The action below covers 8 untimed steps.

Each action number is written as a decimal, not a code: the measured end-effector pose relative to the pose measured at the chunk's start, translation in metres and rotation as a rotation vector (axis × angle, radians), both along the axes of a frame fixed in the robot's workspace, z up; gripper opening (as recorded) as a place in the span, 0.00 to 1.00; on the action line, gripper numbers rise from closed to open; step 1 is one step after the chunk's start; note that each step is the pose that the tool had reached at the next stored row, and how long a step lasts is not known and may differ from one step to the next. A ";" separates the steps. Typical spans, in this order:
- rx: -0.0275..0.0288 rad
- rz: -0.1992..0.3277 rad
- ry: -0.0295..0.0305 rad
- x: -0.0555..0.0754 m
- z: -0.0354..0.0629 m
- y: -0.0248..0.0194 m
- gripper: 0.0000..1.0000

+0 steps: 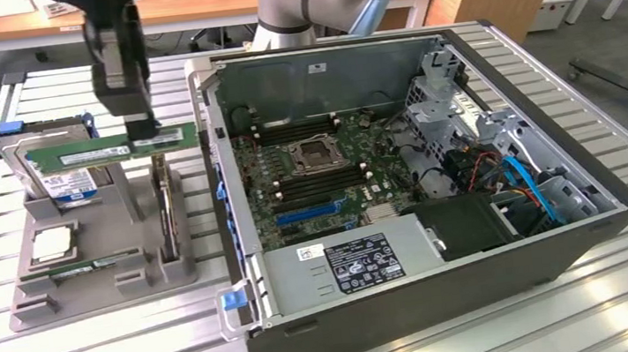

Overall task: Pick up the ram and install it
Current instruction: 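Pick up the ram and move it above insertion slot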

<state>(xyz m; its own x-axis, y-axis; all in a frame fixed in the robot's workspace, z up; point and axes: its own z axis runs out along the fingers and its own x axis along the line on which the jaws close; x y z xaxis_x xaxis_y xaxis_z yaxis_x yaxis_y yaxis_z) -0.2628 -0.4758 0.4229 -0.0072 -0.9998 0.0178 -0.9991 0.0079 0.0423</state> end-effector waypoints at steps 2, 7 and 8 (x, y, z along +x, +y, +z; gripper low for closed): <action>0.0000 0.001 0.0001 0.008 0.0000 0.0000 0.11; 0.0001 0.001 0.0000 0.026 0.0000 0.0000 0.11; 0.0002 0.001 -0.0001 0.030 -0.0001 0.0000 0.11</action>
<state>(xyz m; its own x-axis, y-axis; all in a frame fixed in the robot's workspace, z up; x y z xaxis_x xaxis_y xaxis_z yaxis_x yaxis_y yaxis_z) -0.2325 -0.4758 0.4228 -0.0058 -0.9998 0.0176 -0.9991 0.0065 0.0422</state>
